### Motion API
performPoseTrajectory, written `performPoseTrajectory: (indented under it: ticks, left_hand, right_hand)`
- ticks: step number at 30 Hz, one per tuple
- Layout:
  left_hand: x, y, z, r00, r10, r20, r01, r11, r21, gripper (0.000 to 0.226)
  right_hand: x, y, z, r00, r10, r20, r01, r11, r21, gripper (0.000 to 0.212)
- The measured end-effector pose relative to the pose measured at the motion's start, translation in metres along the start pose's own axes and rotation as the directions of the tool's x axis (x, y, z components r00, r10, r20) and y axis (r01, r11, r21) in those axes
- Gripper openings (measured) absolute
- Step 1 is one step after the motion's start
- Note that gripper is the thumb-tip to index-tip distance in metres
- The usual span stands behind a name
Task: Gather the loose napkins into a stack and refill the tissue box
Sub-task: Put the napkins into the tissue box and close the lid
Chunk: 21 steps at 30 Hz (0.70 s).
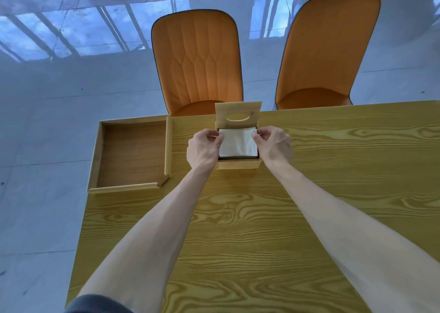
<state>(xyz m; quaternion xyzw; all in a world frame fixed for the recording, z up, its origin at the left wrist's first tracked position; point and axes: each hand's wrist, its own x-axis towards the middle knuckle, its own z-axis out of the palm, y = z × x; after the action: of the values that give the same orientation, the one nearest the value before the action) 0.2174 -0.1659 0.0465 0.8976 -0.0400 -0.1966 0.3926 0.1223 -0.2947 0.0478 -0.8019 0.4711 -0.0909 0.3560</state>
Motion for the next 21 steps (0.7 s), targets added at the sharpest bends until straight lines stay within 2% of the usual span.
performPoseTrajectory:
  ticks: [7,12,19,21]
  left_hand:
    - [-0.001,0.001,0.008,0.999,0.016,-0.038,-0.012,0.994,0.107,0.022]
    - [0.003,-0.005,0.008,0.999,0.037,-0.038,-0.031,0.991,0.132,0.029]
    - [0.011,-0.005,0.001,0.996,-0.008,0.089,-0.001,0.995,0.104,0.033]
    - [0.016,0.001,-0.005,0.99,-0.068,0.126,0.063,0.997,0.047,0.04]
  right_hand:
    - [0.001,0.001,0.006,0.999,0.001,-0.034,-0.004,0.997,-0.072,0.022]
    - [0.003,0.002,0.008,0.999,0.02,-0.043,-0.022,0.999,-0.047,0.021]
    - [0.012,0.003,0.0,0.995,0.094,0.031,-0.095,0.995,0.02,0.022]
    - [0.017,0.0,-0.004,0.987,0.151,0.056,-0.156,0.984,0.089,0.026]
